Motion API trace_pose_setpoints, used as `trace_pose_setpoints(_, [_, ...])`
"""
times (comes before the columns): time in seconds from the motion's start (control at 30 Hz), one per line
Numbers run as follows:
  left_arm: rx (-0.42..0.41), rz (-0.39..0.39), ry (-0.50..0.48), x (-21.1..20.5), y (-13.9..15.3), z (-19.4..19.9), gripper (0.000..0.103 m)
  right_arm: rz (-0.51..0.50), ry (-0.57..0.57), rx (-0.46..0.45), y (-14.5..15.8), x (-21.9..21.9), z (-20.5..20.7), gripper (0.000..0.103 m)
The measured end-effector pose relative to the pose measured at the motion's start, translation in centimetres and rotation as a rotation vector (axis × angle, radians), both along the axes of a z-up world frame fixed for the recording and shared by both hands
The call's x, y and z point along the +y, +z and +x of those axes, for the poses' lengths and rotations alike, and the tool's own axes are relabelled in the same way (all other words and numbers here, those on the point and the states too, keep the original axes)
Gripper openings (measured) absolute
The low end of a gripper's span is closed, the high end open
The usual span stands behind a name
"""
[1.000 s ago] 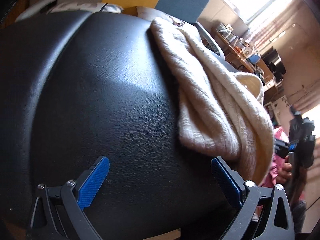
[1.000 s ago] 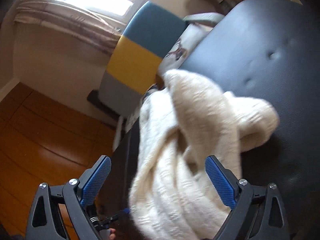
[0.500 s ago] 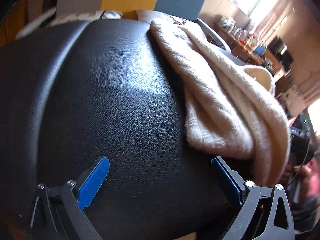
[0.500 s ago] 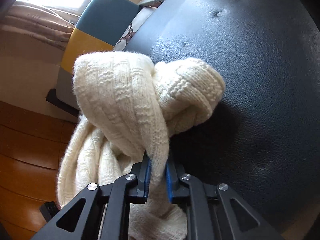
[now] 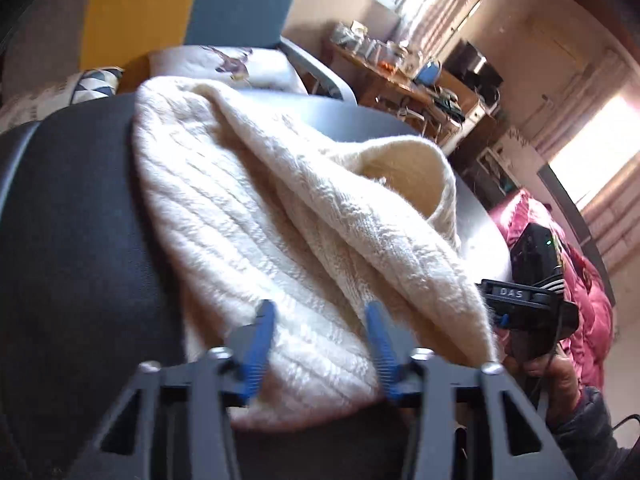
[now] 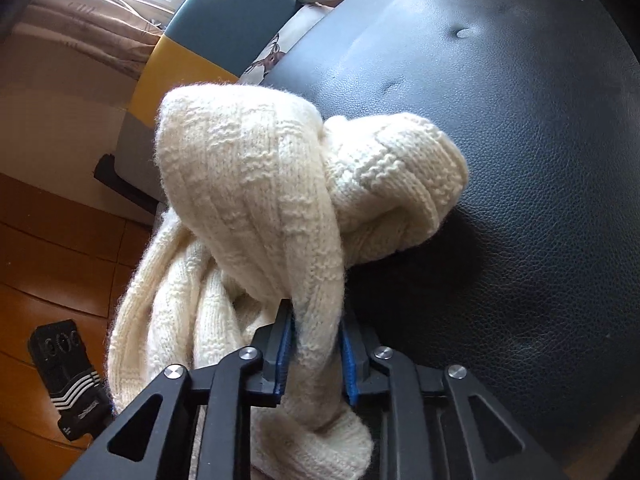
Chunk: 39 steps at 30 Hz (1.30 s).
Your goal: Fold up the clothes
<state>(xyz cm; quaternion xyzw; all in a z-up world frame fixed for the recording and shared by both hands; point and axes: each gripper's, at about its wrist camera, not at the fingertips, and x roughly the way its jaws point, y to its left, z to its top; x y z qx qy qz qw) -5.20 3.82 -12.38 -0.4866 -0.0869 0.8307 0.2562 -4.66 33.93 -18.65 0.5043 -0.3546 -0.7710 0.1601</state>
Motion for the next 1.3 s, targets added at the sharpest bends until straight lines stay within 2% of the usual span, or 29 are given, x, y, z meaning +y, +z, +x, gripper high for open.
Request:
trace_pose_setpoints(0.1, [-0.068, -0.072, -0.009, 0.4, -1.9, -1.1, 0.012, -0.058, -0.012, 0.01, -0.4, 0.1, -0.2, 0.027])
trace_pose_setpoints(0.17, [-0.132, -0.055, 0.015, -0.1, -3.8, -1.7, 0.009, -0.066, -0.005, 0.028, -0.6, -0.2, -0.2, 0.026])
trace_pose_setpoints(0.23, [-0.139, -0.028, 0.028, -0.9, -4.1, -1.9, 0.009, -0.024, 0.029, 0.047, -0.2, -0.9, -0.3, 0.026])
trace_pose_setpoints(0.3, [-0.146, -0.023, 0.034, -1.3, -4.3, -2.0, 0.009, -0.003, 0.024, 0.044, 0.1, -1.2, -0.5, 0.018])
trace_pose_setpoints(0.33, [-0.15, -0.021, 0.036, -1.6, -4.3, -2.1, 0.009, -0.016, 0.003, 0.038, 0.1, -1.1, -0.5, 0.017])
trace_pose_setpoints(0.43, [-0.119, -0.047, 0.038, -1.8, -4.1, -1.5, 0.009, -0.169, -0.061, 0.076, 0.6, -0.2, -0.2, 0.013])
trace_pose_setpoints(0.6, [-0.086, -0.034, 0.055, -2.2, -4.5, -0.3, 0.009, -0.349, -0.023, 0.223, 5.8, -0.1, -1.3, 0.013])
trace_pose_setpoints(0.7, [-0.097, 0.008, 0.071, -3.7, -4.8, -0.4, 0.009, -0.395, 0.032, 0.302, 10.2, -2.4, -3.0, 0.013])
trace_pose_setpoints(0.77, [-0.102, 0.035, 0.078, -5.1, -5.1, -0.6, 0.009, -0.368, 0.107, 0.313, 11.4, -5.5, -4.9, 0.013])
trace_pose_setpoints(0.8, [-0.103, 0.043, 0.079, -5.5, -5.2, -0.6, 0.009, -0.365, 0.142, 0.309, 11.5, -6.8, -5.9, 0.013])
trace_pose_setpoints(0.83, [-0.103, 0.049, 0.081, -5.8, -5.2, -0.6, 0.009, -0.353, 0.191, 0.296, 10.8, -8.2, -5.4, 0.013])
trace_pose_setpoints(0.9, [-0.107, 0.075, 0.09, -6.8, -5.3, -0.6, 0.009, -0.294, 0.292, 0.267, 11.0, -12.5, -6.7, 0.013])
trace_pose_setpoints(1.0, [-0.119, 0.166, 0.138, -8.9, -5.3, -0.6, 0.007, -0.156, 0.414, 0.217, 8.5, -16.0, -6.0, 0.018])
trace_pose_setpoints(1.13, [-0.077, 0.181, 0.197, -13.1, -3.6, 0.8, 0.007, 0.038, 0.549, 0.188, 5.5, -21.0, -4.7, 0.022])
trace_pose_setpoints(1.23, [-0.027, 0.16, 0.233, -15.5, -2.0, 1.7, 0.007, 0.112, 0.576, 0.234, 4.6, -22.5, -3.5, 0.023])
trace_pose_setpoints(1.3, [-0.013, 0.195, 0.237, -16.4, -1.0, 1.6, 0.009, 0.177, 0.592, 0.287, 5.1, -23.2, -2.8, 0.027])
